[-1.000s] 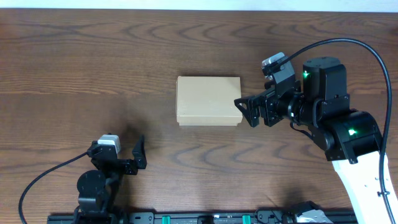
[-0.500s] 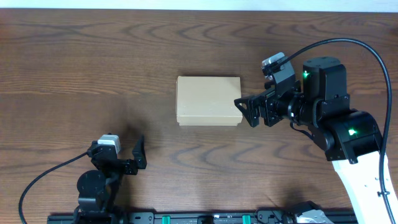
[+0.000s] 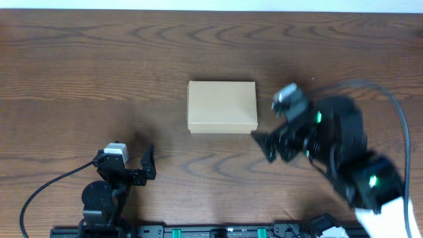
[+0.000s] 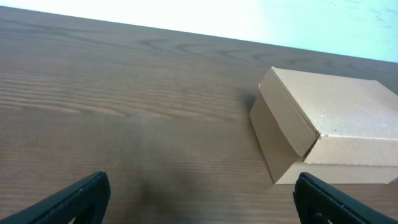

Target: Pack container

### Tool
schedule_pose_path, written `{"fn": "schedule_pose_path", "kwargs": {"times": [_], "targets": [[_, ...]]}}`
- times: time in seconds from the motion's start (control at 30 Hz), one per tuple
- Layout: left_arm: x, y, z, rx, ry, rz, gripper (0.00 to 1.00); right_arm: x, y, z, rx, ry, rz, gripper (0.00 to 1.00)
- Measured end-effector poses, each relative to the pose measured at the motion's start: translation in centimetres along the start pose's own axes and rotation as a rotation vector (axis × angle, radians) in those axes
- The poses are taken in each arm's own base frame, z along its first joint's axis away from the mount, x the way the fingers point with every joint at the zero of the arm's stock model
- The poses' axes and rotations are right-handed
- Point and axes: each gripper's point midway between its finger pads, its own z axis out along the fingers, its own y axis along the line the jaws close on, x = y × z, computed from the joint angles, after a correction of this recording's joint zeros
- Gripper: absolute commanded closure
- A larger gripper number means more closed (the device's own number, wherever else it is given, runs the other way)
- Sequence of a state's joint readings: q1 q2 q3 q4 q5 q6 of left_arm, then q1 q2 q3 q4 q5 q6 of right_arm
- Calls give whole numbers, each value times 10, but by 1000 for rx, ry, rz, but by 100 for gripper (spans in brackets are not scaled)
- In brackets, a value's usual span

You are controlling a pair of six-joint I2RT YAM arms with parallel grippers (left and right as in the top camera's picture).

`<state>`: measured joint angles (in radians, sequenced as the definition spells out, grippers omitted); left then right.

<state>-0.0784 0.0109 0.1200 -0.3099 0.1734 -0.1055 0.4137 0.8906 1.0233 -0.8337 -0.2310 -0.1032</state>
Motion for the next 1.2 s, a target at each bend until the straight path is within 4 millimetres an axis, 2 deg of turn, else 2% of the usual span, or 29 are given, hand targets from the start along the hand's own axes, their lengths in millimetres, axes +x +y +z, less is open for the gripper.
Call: {"fn": "schedule_pose_path", "kwargs": {"times": [0.07,0.23,0.37,0.53,0.83,1.2], "targets": [[0,0,0,0,-1,0,5,14,12,4,-24,-57,-53,1],[0,0,0,0,-1,-2,5,58,26,14,-49,-143,-105,1],[0,0,0,0,-1,-3,5,89,29,15,-55,-183,-97,1],[0,0,0,0,-1,-3,5,115,28,21,-48,-216,-80,1],[0,0,0,0,-1,-3,5,144,25,36,-43,-227,-72,1],[0,0,0,0,-1,-3,5,156,24,46,-41,-240,-74,1]]}}
